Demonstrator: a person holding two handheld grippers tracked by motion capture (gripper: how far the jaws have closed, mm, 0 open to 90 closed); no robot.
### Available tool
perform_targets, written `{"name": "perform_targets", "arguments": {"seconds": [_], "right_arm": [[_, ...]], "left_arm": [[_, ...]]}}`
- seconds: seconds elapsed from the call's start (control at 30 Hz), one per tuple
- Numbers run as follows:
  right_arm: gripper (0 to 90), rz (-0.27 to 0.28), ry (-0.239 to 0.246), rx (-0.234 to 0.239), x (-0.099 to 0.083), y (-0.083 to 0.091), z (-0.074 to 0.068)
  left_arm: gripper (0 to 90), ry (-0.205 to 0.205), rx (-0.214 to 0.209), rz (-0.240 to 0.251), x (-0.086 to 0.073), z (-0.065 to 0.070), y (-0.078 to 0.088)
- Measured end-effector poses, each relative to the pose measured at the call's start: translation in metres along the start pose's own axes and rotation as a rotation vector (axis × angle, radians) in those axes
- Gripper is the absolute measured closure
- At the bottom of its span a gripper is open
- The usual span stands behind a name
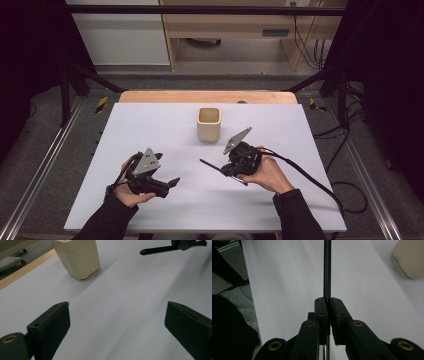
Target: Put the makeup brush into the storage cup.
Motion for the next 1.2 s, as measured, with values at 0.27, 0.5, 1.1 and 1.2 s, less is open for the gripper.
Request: {"name": "perform_targets", "arguments": {"seconds": [0.27,0.5,1.1,1.2], "right_arm": [[84.3,-0.006,0.016,0.011,0.002,-0.001,-0.004],[84.3,-0.018,0.025,0.019,0.001,-0.004,-0.006],[84.3,-0.030,0.042,0.039,0.001,-0.009,-0.013],[84.3,-0.042,0.045,0.046,0.000,-0.010,-0.015]], "left_arm": [[5.9,-0.069,0.001,-0.026,0.010,0.012,-0.005],[5.9,-0.120,0.007,-0.051,0.014,0.020,-0.012],[6.6,-0.245,0.023,-0.085,0.027,0.042,-0.023],[6.9,-0.260,0.025,-0.086,0.029,0.045,-0.024]]}}
Point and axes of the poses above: each handheld gripper's, and its own axes: y roughly backward along the jaws, x roughly out of its top, z roughly to its right, the point moved 10 cm from there along -y, roughly forward along the jaws, and after that the axes turned 13 degrees about -z, right-handed, at the moved point
